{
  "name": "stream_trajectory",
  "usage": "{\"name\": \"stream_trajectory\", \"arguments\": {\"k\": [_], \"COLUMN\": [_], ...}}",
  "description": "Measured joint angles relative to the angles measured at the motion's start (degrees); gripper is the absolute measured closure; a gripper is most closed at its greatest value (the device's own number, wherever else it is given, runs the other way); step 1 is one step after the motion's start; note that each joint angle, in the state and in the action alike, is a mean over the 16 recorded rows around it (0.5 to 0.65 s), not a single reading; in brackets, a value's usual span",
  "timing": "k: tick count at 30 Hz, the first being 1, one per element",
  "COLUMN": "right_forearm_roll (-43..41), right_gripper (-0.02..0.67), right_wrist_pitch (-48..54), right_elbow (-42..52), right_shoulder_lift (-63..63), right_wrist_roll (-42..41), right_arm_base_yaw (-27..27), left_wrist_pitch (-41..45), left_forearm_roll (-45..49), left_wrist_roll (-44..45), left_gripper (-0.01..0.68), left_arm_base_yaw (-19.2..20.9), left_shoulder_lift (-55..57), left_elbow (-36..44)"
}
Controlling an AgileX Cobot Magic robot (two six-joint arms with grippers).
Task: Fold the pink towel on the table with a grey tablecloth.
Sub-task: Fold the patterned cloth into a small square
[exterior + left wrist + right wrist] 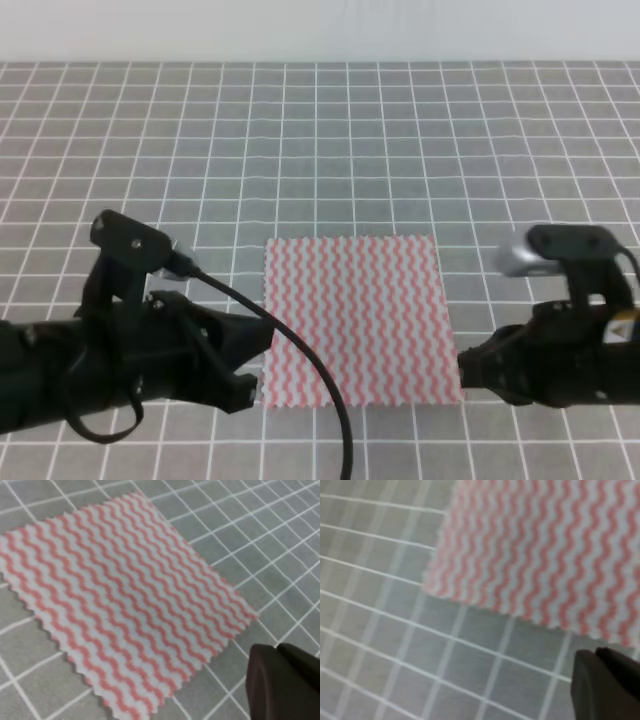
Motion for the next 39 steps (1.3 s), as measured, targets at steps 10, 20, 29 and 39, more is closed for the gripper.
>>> {"name": "stream_trajectory", "arguments": {"k": [10,20,29,39], "right_forearm_roll": [-4.39,-4.54,-4.48,-3.63], "right_gripper": [0.514,0.375,0.372,0.373], "right_wrist_pitch": [-2.42,-6.54,-8.73,-10.28], "right_elbow": [-1.68,-1.77,-1.81,-1.87], "right_shoulder_lift": [10.79,18.0,21.27,23.13], "right_wrist_roll": [6.2,10.7,11.63,11.81], "right_arm_base_yaw": [1.15,1.15,1.15,1.14], "left_wrist_pitch": [-1.34,-0.39,0.14,0.23], "left_forearm_roll": [1.08,2.38,2.62,2.73], "left_wrist_roll": [0.0,-0.09,-0.1,-0.16], "left_gripper": [0.673,0.673,0.673,0.673], "left_arm_base_yaw": [-2.76,-2.76,-2.77,-2.77], "left_shoulder_lift": [1.09,1.09,1.14,1.18], "left_elbow": [-1.22,-1.21,-1.21,-1.21]}}
